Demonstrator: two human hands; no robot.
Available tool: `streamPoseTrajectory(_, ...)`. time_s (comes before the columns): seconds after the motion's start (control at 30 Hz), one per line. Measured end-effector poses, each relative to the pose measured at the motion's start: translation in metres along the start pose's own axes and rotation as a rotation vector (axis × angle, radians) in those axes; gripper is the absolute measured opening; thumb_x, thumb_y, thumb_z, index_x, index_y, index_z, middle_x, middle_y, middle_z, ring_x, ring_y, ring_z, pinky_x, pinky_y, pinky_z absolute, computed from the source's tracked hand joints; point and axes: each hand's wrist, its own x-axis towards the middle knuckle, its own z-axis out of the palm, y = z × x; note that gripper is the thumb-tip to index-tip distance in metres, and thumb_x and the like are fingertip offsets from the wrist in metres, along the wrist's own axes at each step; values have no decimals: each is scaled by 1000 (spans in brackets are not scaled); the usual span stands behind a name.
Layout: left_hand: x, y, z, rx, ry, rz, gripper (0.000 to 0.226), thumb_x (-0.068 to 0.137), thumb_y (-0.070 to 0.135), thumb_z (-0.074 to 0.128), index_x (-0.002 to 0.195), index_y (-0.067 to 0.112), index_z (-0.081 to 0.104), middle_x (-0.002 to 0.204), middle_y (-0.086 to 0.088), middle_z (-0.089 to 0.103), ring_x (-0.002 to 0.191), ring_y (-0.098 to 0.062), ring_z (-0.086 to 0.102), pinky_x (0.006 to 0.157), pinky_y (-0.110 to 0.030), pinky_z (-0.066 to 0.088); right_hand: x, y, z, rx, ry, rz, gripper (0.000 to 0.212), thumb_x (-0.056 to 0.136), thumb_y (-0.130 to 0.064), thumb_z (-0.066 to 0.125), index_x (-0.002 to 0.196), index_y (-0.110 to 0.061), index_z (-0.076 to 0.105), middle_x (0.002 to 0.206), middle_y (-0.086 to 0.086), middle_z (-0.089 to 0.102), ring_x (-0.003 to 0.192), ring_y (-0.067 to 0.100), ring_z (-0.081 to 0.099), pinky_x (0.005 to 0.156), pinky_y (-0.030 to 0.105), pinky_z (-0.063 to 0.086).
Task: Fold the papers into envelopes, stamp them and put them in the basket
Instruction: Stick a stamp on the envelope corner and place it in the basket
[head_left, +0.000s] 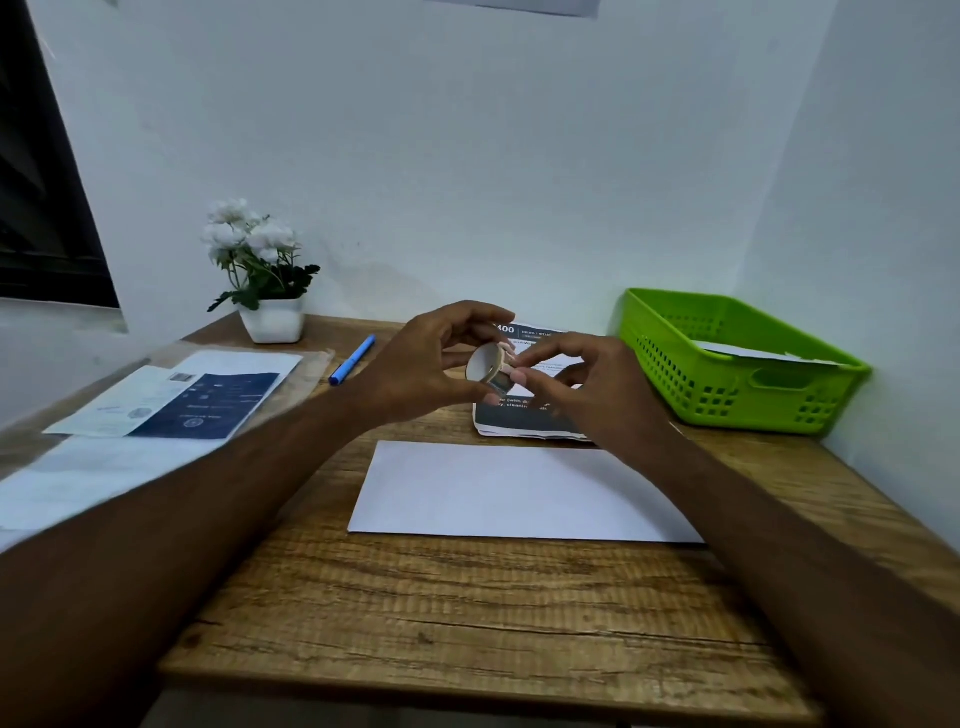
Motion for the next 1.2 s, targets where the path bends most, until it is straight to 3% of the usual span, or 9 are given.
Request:
streamPoseTrajectory(0.1,0,0,-1,-5,0,8,74,63,-1,85,127,17,53,113,-6,64,109,-12,63,96,-29,51,-1,-2,0,-38,-9,-45,9,79,-27,79,84,-22,74,93,-7,70,64,19,68,64,50,55)
streamPoseTrajectory(0.27,0,2,-1,71,-7,40,71,64,3,85,125,20,55,115,0,64,109,-9,62,94,-28,52,-3,-5,0,-43,-6,-9,11,79,-24,80,75,-22,70,83,-10,70,55,20,61,51,25,42)
streamPoseTrajectory(0.33,0,4,-1,105,-6,59,68,65,4,85,123,22,55,114,4,64,109,-7,61,93,-27,52,-2,-6,1,-1,9,15,12,79,-22,80,75,-17,70,74,-11,69,54,26,60,51,23,41)
streamPoseTrajectory(0.5,1,3,-5,171,-5,99,66,67,3,83,124,23,55,114,9,65,110,-5,60,90,-26,54,0,-10,1,135,85,67,17,79,-22,80,75,-11,67,71,-6,67,52,21,64,48,18,45)
streamPoseTrajectory(0.7,4,-11,-15,263,9,121,63,68,1,82,122,19,57,113,9,66,107,-3,60,85,-19,52,3,-9,-2,206,153,116,17,87,-23,72,79,-14,61,68,7,64,46,23,62,41,22,43)
streamPoseTrajectory(0.9,2,-39,-43,542,43,36,54,72,4,79,120,18,58,110,5,67,97,-8,61,79,-15,47,2,-11,-5,227,132,158,14,83,-16,75,80,-15,62,82,14,73,60,25,72,42,22,44)
streamPoseTrajectory(0.97,1,-48,-50,567,54,-13,52,74,0,75,119,17,57,111,3,67,97,-9,60,76,-9,42,2,-10,-4,221,129,170,15,80,-13,78,76,-17,63,80,12,73,62,23,73,42,22,45)
streamPoseTrajectory(1.1,-1,-59,-56,613,13,-83,53,75,-3,73,122,14,56,113,1,65,107,-15,59,83,-20,41,2,-7,-4,205,102,185,15,78,-11,79,76,-16,66,77,5,74,63,22,74,44,24,46)
streamPoseTrajectory(1.2,1,-61,-57,652,-25,-113,50,78,-4,69,123,12,55,117,-1,64,108,-12,56,79,-10,36,0,-6,-4,202,79,208,13,77,-9,80,79,-15,68,76,2,74,61,19,73,44,22,46)
